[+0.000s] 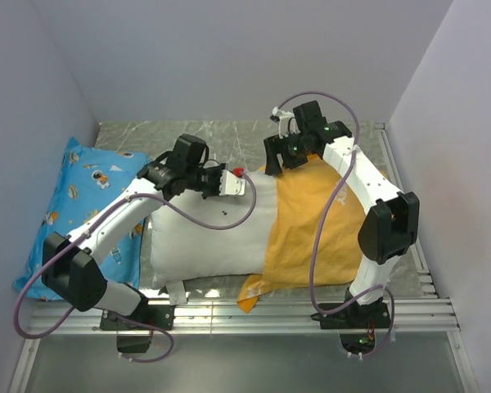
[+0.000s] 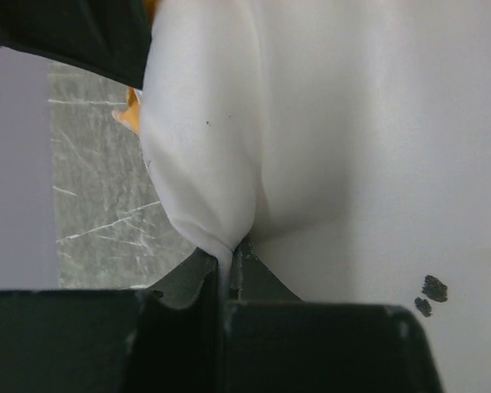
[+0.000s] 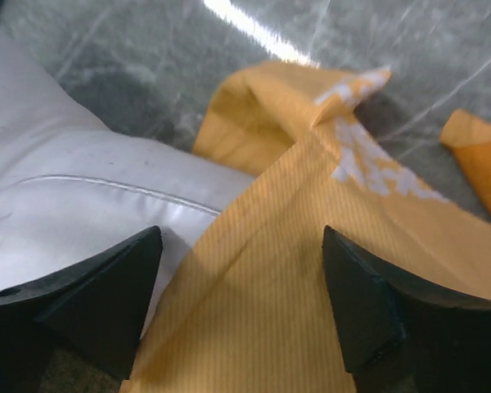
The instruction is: Put the pillow into the pillowcase
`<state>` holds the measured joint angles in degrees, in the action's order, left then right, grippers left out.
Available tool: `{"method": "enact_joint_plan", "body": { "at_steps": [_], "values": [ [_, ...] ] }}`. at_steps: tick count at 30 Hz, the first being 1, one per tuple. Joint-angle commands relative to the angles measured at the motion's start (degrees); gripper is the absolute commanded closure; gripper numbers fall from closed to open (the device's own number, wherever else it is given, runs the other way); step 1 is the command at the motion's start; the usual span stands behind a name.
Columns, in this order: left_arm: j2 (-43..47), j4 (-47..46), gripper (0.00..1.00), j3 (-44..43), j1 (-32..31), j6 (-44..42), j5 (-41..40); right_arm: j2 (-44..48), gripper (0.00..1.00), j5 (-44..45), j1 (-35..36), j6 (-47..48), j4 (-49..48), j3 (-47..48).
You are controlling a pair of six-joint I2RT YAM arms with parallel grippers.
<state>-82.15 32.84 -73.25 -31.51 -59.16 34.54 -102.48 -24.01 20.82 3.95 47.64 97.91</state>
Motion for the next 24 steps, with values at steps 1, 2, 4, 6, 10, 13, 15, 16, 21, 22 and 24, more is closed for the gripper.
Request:
{"method": "enact_joint_plan", "body": {
  "at_steps": [1,2,4,6,10,13,15,16,21,22,24],
  "values": [
    [3.4,-5.24,1.0,0.04,-0.84,-3.16,-0.53,-1.23,0.33,1.16,0.71,1.94,6.85,0.44],
    [3.49,-5.42,1.0,0.04,-0.75,-3.07,-0.62,-0.97,0.42,0.64,0.8,1.6,6.68,0.44],
    [3.22,-5.77,1.0,-0.13,-0.75,-3.24,-0.62,-0.53,0.67,-0.07,1.07,0.46,5.19,0.96],
    [3.05,-6.21,1.0,-0.4,-0.84,-3.33,0.08,0.78,0.76,-2.26,1.15,-1.04,1.96,1.23],
    [2.52,-9.37,1.0,-0.05,-1.98,-3.69,0.26,3.24,0.92,-8.67,2.82,-6.22,-5.35,1.24],
    [1.38,-11.91,1.0,-0.66,-3.56,-3.34,0.26,4.56,1.0,-11.04,4.49,-8.5,-10.62,-0.43],
    [0.5,-13.93,1.0,-1.01,-3.91,-2.81,0.61,4.65,0.95,-13.51,5.37,-10.35,-13.6,-1.14],
    [0.24,-14.55,1.0,-1.01,-4.09,-2.55,0.79,4.74,0.93,-14.13,5.81,-12.1,-14.58,-2.01],
    [-0.64,-16.23,1.0,-1.89,-5.67,-2.8,2.45,3.87,0.84,-14.05,8.88,-15.63,-19.15,-2.9],
    [-0.56,-16.14,1.0,-1.81,-6.37,-3.24,2.54,3.69,0.83,-13.87,8.98,-17.29,-20.03,-3.33],
    [-0.03,-16.75,1.0,-1.28,-6.9,-3.51,2.63,3.34,0.86,-12.74,8.98,-17.57,-20.65,-3.08]
  ]
}}
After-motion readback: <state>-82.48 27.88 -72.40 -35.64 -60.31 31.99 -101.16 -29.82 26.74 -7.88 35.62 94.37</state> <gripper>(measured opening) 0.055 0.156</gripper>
